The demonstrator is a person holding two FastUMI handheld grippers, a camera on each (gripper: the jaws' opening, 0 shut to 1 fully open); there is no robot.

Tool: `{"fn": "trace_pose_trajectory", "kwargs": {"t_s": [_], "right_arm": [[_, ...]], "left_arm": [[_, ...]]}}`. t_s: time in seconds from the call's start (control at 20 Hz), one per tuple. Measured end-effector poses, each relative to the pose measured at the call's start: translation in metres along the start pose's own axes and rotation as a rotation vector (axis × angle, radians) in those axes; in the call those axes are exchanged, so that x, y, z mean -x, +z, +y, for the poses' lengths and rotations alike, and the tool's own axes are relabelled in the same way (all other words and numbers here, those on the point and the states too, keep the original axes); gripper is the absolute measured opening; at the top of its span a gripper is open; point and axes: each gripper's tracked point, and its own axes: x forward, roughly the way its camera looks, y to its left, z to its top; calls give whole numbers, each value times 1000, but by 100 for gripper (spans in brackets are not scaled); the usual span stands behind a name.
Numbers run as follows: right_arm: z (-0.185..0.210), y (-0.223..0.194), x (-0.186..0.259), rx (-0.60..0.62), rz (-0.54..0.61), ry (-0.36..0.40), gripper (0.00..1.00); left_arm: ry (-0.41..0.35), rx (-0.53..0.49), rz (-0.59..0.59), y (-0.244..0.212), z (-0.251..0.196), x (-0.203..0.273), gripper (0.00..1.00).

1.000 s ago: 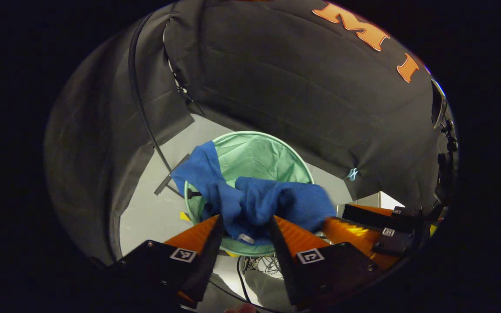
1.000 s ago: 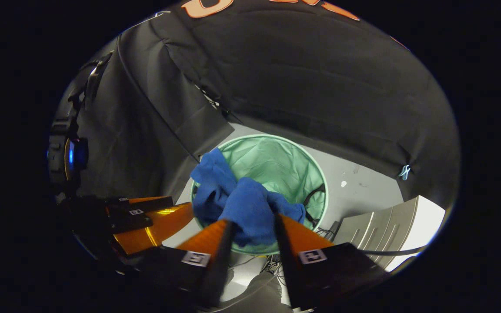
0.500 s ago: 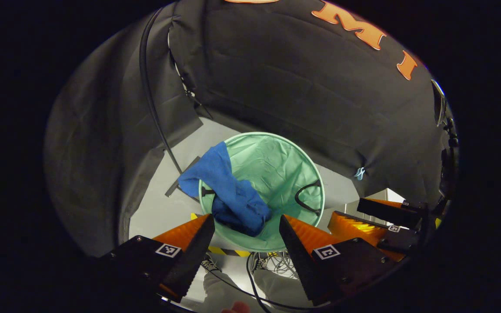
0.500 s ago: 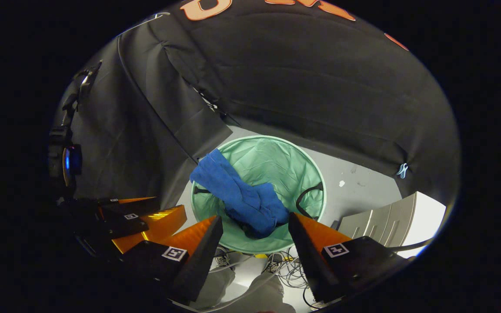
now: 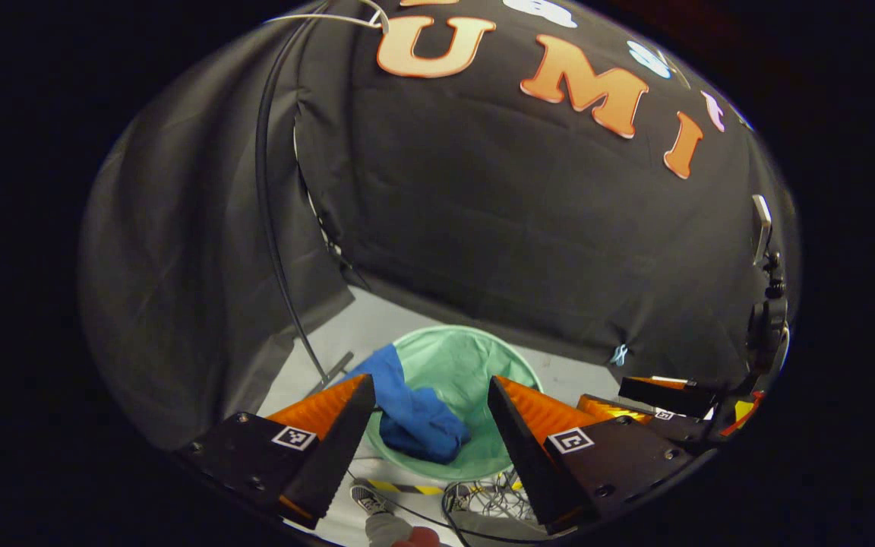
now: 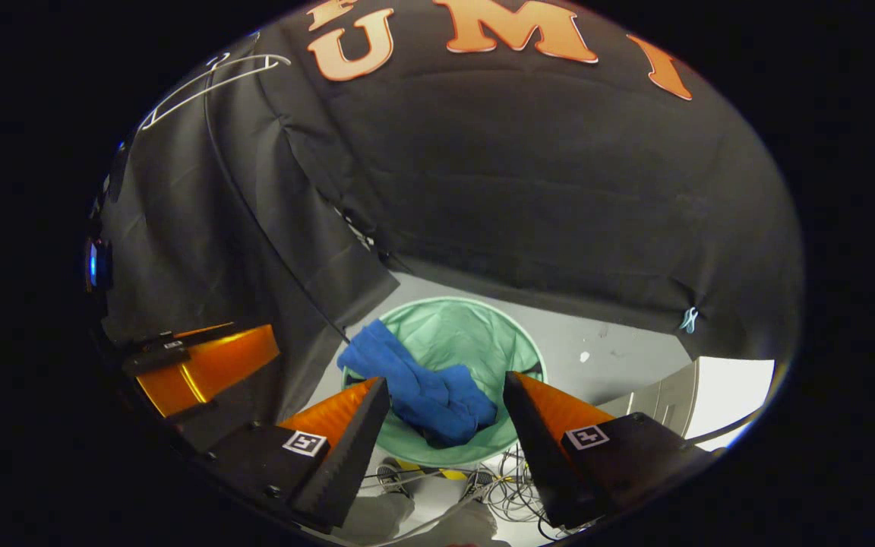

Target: Grasp the clothes on the hanger with both hands and then place them into the laundry hamper below.

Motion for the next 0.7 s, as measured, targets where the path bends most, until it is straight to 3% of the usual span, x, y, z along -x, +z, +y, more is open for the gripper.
{"fn": "trace_pose_trajectory", "kwargs": {"t_s": [0.35, 0.7], "right_arm": [[12, 106, 76, 33, -292, 18, 99], [21, 209, 187, -5, -613, 71, 100]], "left_arm": [[2, 18, -275, 101, -12, 67, 95], [-43, 59, -576, 193, -16, 139, 94]]}}
